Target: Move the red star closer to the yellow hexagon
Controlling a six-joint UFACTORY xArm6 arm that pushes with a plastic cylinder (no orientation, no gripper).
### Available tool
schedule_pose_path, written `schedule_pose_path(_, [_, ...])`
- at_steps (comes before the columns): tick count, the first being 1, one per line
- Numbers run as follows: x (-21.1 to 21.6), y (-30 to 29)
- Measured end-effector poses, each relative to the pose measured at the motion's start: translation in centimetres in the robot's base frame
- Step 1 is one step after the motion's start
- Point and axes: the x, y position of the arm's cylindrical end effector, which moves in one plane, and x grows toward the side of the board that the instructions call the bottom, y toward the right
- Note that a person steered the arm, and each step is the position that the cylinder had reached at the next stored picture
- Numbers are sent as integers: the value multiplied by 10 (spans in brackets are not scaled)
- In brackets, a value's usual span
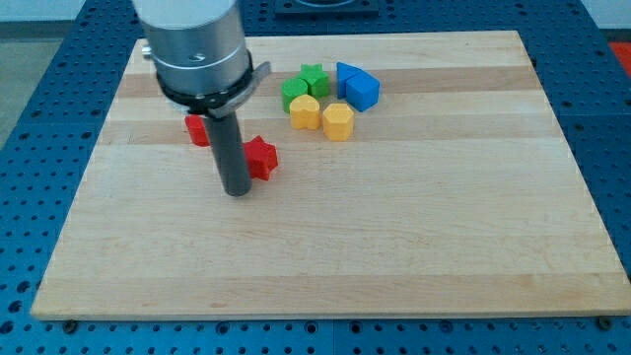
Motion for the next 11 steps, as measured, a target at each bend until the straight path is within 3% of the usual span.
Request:
schedule_pose_path(2, [-17,-20])
schedule_pose_path(6, [-35,53])
schedule_pose_path(11, [-35,84])
